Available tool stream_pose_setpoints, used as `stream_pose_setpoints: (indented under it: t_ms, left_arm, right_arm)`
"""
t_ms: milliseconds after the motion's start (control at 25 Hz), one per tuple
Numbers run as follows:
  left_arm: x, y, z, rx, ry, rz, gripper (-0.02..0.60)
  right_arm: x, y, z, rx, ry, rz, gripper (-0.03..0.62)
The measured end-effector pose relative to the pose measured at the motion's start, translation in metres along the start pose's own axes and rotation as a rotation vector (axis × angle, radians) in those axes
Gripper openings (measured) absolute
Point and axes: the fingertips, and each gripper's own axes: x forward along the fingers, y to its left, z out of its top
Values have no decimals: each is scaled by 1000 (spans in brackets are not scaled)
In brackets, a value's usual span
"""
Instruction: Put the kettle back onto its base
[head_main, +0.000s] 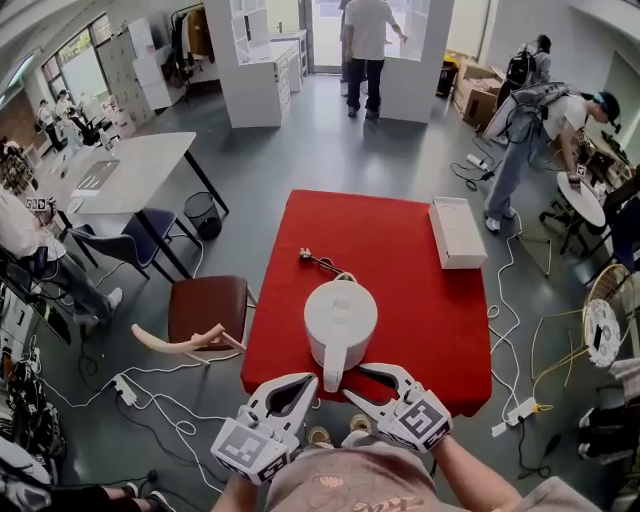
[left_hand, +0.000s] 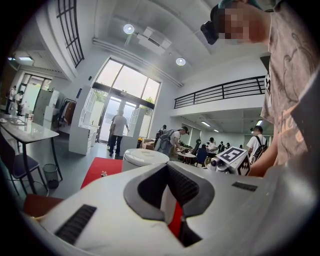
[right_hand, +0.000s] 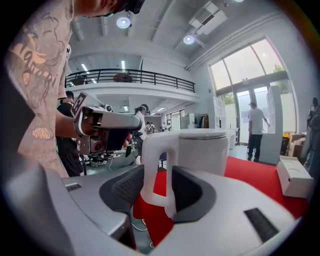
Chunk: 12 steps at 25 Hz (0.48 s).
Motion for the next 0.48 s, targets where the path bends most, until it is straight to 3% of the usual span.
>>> stream_pose_setpoints:
  t_ms: [320, 360, 440, 480]
  left_arm:
    - [4, -11, 4, 17, -30, -68, -2]
    - [4, -11, 4, 19, -24, -69, -2]
    - [2, -13, 4, 20, -18, -76, -2]
    - [0, -14, 4, 21, -18, -84, -2]
  right_arm:
    - [-28, 0, 25, 31, -96, -92, 150]
    - [-31, -1, 25, 22, -102, -117, 127]
    - [-36, -1, 27, 20, -111, -148, 2]
    - [-37, 2, 28, 28, -116, -152, 2]
